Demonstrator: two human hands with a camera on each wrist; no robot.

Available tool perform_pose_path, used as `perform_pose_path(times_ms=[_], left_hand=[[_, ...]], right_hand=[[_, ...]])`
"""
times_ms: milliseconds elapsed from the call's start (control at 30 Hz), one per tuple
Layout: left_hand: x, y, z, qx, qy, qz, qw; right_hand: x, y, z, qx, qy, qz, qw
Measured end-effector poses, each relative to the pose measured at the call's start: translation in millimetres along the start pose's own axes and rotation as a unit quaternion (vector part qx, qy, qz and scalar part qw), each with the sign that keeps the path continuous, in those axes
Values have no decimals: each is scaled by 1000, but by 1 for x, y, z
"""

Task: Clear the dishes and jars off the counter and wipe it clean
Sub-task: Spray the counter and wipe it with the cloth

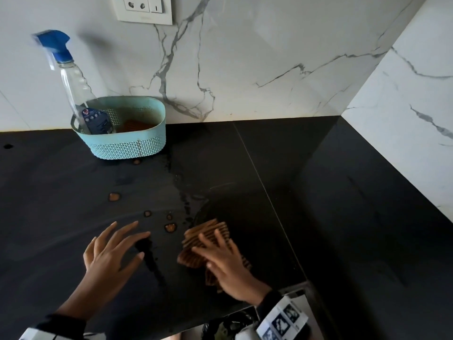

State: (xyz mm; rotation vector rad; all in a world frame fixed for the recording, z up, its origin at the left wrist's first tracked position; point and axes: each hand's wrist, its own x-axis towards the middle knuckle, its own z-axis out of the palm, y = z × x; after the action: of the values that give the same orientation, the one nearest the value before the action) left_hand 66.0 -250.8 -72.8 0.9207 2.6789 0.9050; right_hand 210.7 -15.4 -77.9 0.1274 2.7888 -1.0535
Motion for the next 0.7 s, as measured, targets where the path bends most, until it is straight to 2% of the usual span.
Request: perform_pose_path(times_ms=[33,67,100,167,200,233,267,300,333,367,400,433,467,533,600,633,700], left_hand=[[1,2,0,1,7,5,1000],[2,3,0,0,12,8,1000],[4,5,0,-2,19,10,1000],[7,5,0,-3,30,13,999],[8,5,-1,-4,32,15,999],[8,5,-1,-5,32,17,999],[9,5,-2,-8,33,18,999],[9,4,-3,-10,32,17,999],[8,4,-4,-12,33,14,999],[6,3,-5,-14,34,11,999],[4,1,-5,-13,36,10,999],[2,-2,-6,-12,36,8,999],[0,-7,-6,-13,31,5,999],[-3,-17,-7,-18,20,-2,1000],[-5,-25,-6,-2,27,17,999],[-6,-28,-6,4,32,25,999],[-7,-30,-7,8,48,32,998]], right_hand=[[-4,-6,4,83,-22,-9,996],[-8,-13,2,192,-49,0,980],[-12,-15,-4,286,-46,0,957],[-20,-10,-26,454,58,39,888],[-26,-2,-36,504,104,60,855],[-35,7,-51,557,140,73,815],[-41,20,-70,640,168,115,741],[-42,30,-87,726,177,137,651],[-48,40,-106,744,175,108,635],[-53,55,-128,708,204,55,674],[-56,72,-140,614,275,16,740],[-57,89,-157,601,313,116,726],[-51,110,-170,505,396,149,752],[-35,136,-187,396,492,213,745],[-13,151,-184,428,465,214,745],[0,152,-178,440,440,200,757],[24,145,-158,411,380,198,805]])
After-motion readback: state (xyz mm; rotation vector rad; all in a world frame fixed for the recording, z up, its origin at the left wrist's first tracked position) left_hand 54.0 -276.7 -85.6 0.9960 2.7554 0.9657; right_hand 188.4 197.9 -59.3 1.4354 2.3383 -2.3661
